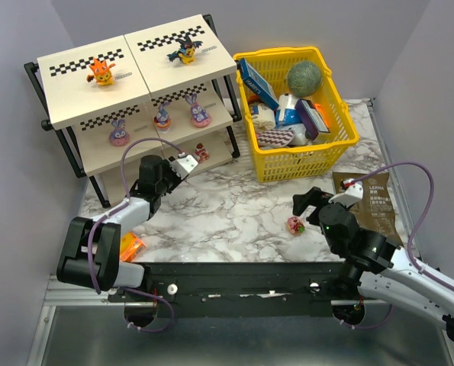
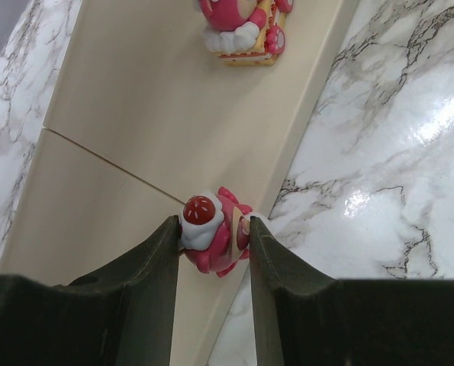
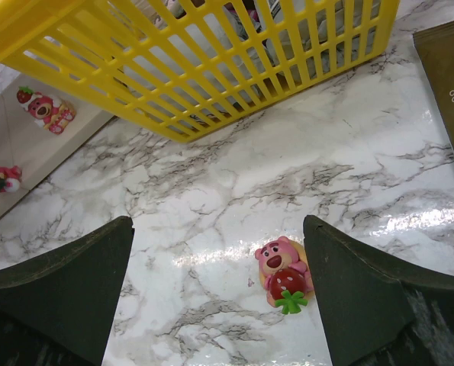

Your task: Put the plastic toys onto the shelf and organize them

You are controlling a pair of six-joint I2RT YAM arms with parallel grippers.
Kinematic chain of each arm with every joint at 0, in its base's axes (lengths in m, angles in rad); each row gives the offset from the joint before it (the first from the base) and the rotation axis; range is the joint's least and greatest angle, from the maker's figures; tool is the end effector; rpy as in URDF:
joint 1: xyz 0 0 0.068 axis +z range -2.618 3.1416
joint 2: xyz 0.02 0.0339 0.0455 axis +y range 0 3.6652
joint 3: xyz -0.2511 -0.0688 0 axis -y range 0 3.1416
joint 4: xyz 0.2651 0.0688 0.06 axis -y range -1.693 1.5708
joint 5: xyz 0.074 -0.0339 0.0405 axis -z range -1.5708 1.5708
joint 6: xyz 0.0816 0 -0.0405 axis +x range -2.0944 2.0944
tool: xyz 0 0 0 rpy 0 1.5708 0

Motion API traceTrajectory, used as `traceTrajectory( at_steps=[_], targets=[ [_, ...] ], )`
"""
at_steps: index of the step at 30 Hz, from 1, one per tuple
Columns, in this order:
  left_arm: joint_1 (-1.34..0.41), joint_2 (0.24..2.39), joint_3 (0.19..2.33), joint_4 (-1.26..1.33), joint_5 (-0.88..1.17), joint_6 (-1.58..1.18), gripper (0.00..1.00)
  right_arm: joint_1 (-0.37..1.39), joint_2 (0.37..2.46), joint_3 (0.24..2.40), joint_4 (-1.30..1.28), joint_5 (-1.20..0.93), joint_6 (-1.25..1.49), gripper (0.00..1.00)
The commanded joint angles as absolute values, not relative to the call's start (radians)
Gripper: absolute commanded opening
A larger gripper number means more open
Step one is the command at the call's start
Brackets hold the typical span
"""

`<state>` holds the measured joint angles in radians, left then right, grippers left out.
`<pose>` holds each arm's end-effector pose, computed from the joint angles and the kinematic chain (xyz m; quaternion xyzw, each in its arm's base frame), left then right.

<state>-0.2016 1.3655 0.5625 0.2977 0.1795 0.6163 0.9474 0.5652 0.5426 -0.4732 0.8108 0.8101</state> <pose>0.3215 -0.0806 0.1356 0.3829 0.7691 0.0286 0.5109 0.1583 0.1188 0.2400 0.1473 0.8014 0.1461 0.5611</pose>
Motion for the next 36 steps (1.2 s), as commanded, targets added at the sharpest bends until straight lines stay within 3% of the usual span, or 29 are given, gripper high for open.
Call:
traceTrajectory(
  at_steps=[1,17,36],
  targets=[
    [-0.170,1.367,0.591,0.336,0.256,0.609,0.04,0.948,0.566,0.525,-0.453,0.815,0.795,0.99],
    [-0.106,1.407,0.683,0.192,0.396,0.623,0.16,0.950,0.508,0.502,-0.451,0.821,0.778,0.99],
    [-0.104,1.445,0.701,0.169,0.365,0.652,0.24,0.948,0.515,0.508,-0.451,0.825,0.770,0.99]
  ],
)
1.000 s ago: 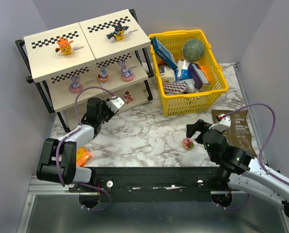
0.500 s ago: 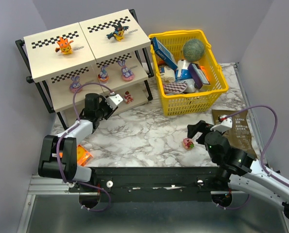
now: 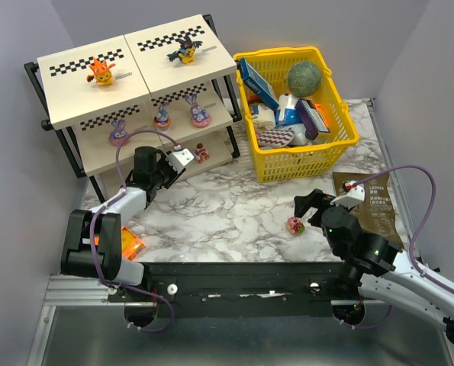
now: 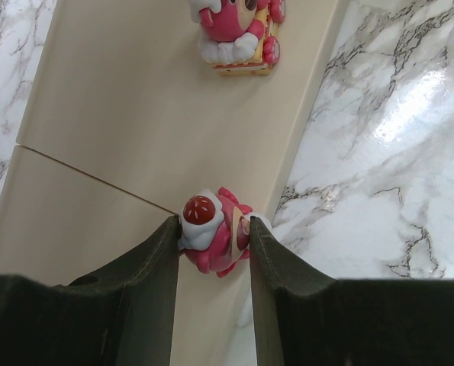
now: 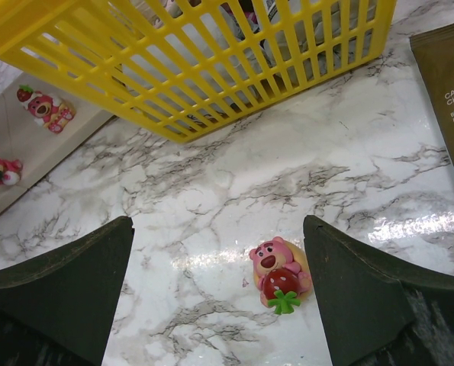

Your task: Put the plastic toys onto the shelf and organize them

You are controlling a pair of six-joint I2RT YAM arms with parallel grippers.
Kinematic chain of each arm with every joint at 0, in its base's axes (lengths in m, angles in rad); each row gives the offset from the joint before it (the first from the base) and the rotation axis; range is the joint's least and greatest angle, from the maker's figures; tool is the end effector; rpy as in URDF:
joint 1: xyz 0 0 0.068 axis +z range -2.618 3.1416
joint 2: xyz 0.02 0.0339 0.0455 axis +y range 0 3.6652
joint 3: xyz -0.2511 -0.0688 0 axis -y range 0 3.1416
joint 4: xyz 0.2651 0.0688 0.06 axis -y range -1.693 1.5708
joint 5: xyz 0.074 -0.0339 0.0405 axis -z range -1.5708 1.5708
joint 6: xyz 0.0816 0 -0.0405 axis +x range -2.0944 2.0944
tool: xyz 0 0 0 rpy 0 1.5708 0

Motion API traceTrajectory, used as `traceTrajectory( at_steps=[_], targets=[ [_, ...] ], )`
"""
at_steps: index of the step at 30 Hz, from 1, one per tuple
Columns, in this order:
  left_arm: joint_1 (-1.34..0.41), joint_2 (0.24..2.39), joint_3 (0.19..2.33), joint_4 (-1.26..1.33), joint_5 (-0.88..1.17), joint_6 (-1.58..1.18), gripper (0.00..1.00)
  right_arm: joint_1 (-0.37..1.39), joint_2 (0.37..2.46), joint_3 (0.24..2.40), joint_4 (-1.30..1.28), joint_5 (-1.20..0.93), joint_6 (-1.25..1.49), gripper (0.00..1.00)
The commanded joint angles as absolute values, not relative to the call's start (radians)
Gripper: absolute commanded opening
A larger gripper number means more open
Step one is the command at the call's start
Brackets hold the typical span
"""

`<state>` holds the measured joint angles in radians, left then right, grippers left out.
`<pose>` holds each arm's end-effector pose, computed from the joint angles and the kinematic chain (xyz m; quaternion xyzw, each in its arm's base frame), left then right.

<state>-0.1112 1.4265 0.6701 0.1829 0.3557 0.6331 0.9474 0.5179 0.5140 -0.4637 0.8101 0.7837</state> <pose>0.3390 -0.0664 0.1420 0.3931 0.7744 -0.0287 0.4948 0.1551 0.1144 0.2381 0.1418 0.7970 0.1492 0.5678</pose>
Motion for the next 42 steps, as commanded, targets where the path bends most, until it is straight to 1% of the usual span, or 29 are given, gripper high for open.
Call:
traceTrajectory(
  at_steps=[1,5,12,32,41,42],
  targets=[
    [-0.103,1.453,0.718,0.157,0.368,0.652,0.24,0.948,0.514,0.509,-0.453,0.824,0.770,0.99],
    [-0.103,1.460,0.727,0.135,0.373,0.652,0.25,0.948,0.509,0.506,-0.453,0.824,0.769,0.99],
    [-0.098,1.473,0.744,0.127,0.373,0.646,0.32,0.950,0.508,0.508,-0.451,0.821,0.765,0.99],
    [-0.094,1.485,0.755,0.135,0.353,0.618,0.41,0.948,0.512,0.506,-0.453,0.816,0.765,0.99],
    [-0.091,1.488,0.759,0.133,0.357,0.615,0.47,0.948,0.526,0.508,-0.451,0.818,0.767,0.99],
    [-0.091,1.486,0.759,0.133,0.356,0.615,0.50,0.948,0.528,0.506,-0.451,0.818,0.767,0.99]
  ],
)
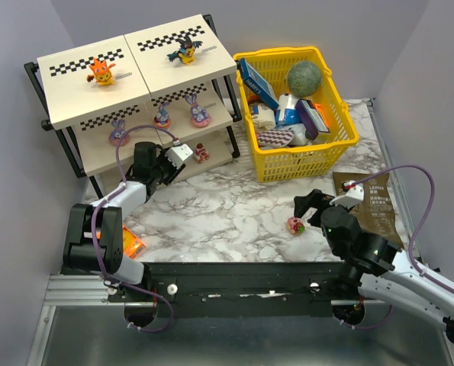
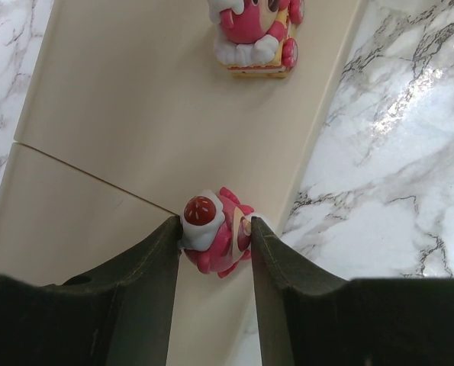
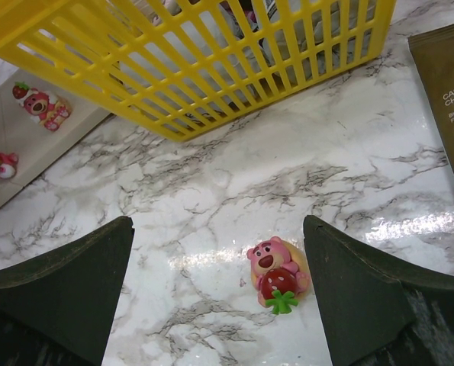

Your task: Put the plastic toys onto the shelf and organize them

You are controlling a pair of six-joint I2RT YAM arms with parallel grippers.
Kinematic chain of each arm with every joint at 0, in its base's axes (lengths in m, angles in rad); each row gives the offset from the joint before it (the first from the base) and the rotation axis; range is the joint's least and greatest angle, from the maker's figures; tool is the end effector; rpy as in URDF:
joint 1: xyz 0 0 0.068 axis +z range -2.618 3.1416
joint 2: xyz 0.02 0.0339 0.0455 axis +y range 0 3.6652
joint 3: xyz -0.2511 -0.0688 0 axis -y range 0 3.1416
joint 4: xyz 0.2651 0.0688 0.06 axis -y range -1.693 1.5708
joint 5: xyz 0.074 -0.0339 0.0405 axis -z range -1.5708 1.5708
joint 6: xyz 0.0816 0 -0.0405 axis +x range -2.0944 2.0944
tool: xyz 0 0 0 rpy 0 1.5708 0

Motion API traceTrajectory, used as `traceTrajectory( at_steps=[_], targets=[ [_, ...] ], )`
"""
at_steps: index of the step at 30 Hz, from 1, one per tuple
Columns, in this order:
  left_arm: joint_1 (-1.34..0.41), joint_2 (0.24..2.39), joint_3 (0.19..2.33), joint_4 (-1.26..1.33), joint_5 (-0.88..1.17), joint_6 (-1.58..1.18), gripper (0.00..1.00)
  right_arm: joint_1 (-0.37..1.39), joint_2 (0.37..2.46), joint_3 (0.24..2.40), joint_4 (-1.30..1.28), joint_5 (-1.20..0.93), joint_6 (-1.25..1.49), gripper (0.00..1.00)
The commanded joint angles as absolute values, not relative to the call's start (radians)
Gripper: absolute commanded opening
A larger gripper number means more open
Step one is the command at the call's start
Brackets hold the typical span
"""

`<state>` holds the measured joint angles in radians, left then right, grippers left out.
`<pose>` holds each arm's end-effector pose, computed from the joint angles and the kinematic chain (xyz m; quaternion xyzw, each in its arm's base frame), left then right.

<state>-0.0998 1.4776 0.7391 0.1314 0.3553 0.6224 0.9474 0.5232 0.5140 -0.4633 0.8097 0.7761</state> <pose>0.3521 -0.0638 0.1436 0.3848 0.7870 -0.0334 0.4811 0.1555 0.1150 0.2372 0.1378 0.7987 0.1454 0.5674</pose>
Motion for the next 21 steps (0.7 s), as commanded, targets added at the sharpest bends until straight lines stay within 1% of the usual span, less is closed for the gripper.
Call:
traceTrajectory(
  at_steps=[1,5,10,15,21],
  targets=[
    [-0.091,1.488,0.761,0.133,0.356,0.615,0.50,0.948,0.529,0.508,-0.451,0.821,0.767,0.99],
    [-0.089,1.489,0.764,0.129,0.356,0.614,0.52,0.948,0.531,0.508,-0.451,0.818,0.765,0.99],
    [-0.089,1.491,0.764,0.127,0.357,0.615,0.55,0.950,0.531,0.505,-0.448,0.819,0.767,0.99],
    [-0.089,1.493,0.765,0.132,0.350,0.607,0.56,0.948,0.532,0.502,-0.446,0.818,0.767,0.99],
    [-0.089,1.488,0.758,0.147,0.345,0.604,0.62,0.950,0.535,0.500,-0.446,0.816,0.767,0.99]
  ],
)
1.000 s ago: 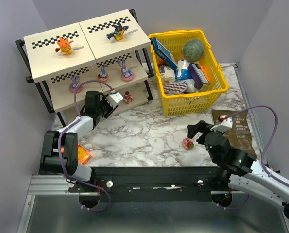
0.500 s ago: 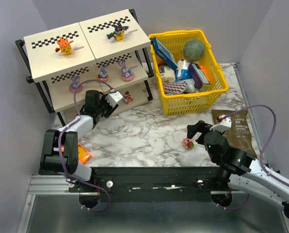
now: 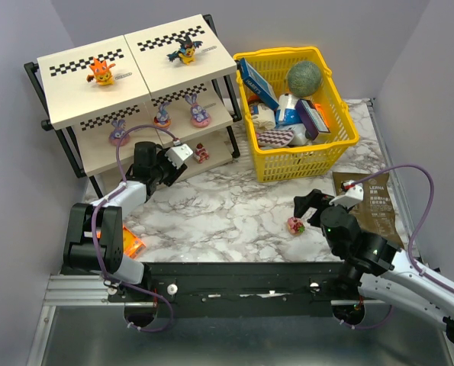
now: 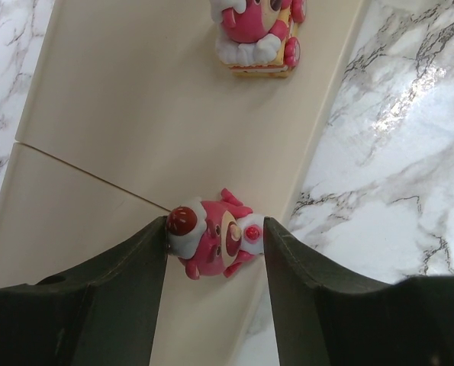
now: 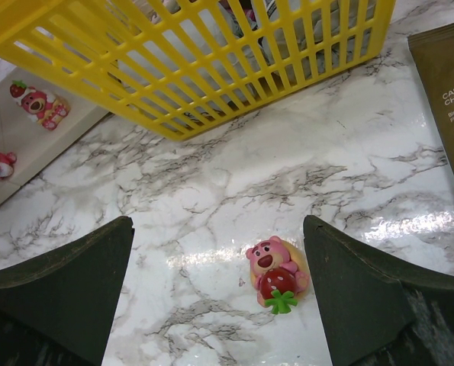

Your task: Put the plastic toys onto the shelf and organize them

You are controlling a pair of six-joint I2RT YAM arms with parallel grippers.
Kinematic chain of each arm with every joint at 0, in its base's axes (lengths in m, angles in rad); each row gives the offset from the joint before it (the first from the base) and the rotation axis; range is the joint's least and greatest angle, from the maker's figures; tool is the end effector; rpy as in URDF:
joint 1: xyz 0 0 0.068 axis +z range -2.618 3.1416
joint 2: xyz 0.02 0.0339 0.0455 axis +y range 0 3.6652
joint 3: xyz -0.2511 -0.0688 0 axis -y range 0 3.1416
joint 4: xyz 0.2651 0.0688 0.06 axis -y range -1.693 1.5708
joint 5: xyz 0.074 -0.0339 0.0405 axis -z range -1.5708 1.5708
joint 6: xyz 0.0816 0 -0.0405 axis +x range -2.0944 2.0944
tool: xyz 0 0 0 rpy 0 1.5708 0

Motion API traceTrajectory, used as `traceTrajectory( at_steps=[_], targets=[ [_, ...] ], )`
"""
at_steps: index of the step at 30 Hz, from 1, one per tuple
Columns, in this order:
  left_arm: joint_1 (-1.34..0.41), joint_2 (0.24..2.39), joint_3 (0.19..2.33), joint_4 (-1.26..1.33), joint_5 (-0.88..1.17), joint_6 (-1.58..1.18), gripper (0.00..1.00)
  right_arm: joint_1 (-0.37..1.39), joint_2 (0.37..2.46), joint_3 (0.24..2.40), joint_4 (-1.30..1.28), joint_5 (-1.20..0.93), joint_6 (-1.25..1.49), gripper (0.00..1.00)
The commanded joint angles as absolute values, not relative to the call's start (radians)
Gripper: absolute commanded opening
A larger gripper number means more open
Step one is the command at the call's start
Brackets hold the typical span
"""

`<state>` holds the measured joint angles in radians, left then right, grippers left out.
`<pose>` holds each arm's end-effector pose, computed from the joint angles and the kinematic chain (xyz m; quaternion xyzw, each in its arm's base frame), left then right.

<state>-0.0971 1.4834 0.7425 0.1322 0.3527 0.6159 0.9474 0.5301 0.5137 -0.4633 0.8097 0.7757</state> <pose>0.3533 -0.0627 0.1429 0.3807 0.7896 -0.0335 0.4802 0.1560 0.1157 0.2360 0.1363 0.8004 0.1426 0.5661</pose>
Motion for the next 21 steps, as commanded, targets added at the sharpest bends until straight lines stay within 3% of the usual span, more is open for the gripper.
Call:
traceTrajectory(
  at_steps=[1,11,21],
  targets=[
    [-0.089,1.485,0.756,0.147,0.345,0.604,0.63,0.948,0.535,0.502,-0.446,0.815,0.767,0.99],
    [-0.087,1.473,0.746,0.185,0.345,0.583,0.68,0.950,0.535,0.497,-0.445,0.815,0.767,0.99],
    [-0.087,1.431,0.726,0.203,0.331,0.584,0.81,0.950,0.543,0.492,-0.443,0.815,0.773,0.99]
  ],
)
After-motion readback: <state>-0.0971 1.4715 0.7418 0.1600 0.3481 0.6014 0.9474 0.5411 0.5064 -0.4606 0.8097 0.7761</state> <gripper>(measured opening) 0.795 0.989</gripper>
